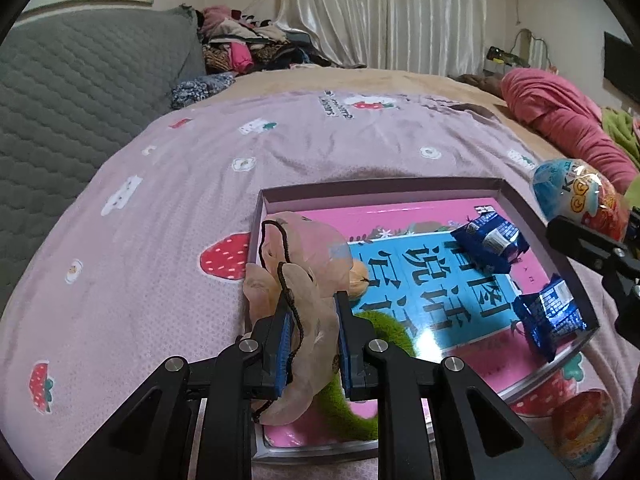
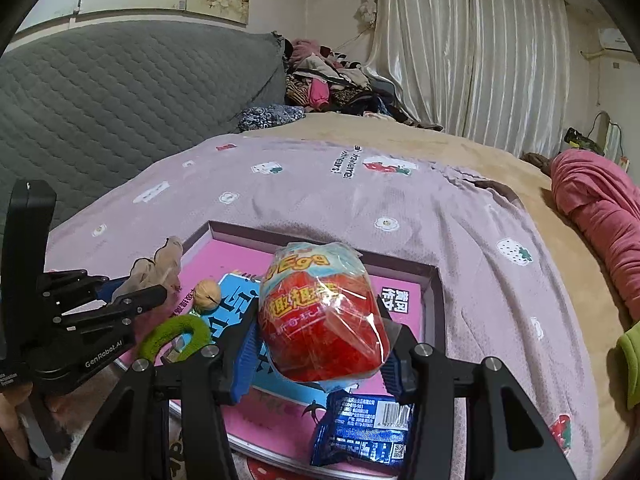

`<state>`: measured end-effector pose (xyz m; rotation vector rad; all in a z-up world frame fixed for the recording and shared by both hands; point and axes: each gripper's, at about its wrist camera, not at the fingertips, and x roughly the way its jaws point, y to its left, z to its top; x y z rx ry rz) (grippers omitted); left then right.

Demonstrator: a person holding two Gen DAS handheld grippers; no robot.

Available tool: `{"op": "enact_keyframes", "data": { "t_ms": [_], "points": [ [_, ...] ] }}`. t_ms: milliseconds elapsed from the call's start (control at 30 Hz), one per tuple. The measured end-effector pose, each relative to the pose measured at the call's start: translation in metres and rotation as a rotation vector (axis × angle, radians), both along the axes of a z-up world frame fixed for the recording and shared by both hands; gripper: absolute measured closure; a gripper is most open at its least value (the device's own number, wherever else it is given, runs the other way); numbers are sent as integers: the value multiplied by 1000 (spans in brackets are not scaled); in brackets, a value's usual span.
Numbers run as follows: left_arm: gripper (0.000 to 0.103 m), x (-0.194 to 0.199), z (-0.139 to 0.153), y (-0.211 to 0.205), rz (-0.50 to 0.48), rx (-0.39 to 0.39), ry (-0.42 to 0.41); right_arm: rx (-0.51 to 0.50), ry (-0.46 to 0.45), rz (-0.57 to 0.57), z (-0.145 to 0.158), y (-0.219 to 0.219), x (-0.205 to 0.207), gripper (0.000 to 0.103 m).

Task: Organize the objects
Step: 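Lower the scrunchie and red egg over the book in the tray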

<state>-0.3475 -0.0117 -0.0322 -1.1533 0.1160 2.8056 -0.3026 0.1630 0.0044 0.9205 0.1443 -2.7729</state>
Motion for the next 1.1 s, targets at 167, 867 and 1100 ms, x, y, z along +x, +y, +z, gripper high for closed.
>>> {"op": "enact_keyframes", "data": {
  "t_ms": [167, 867, 1100],
  "points": [
    [83, -1, -4, 3, -20, 9, -20, 0, -26, 4, -5, 2, -4, 52],
    [80, -8, -23, 8, -5, -26, -82, 97, -231, 56, -51, -16, -25, 52],
    [74, -9, -26, 11, -10, -37, -92, 115, -274, 36, -61, -13, -29, 52]
  ]
}}
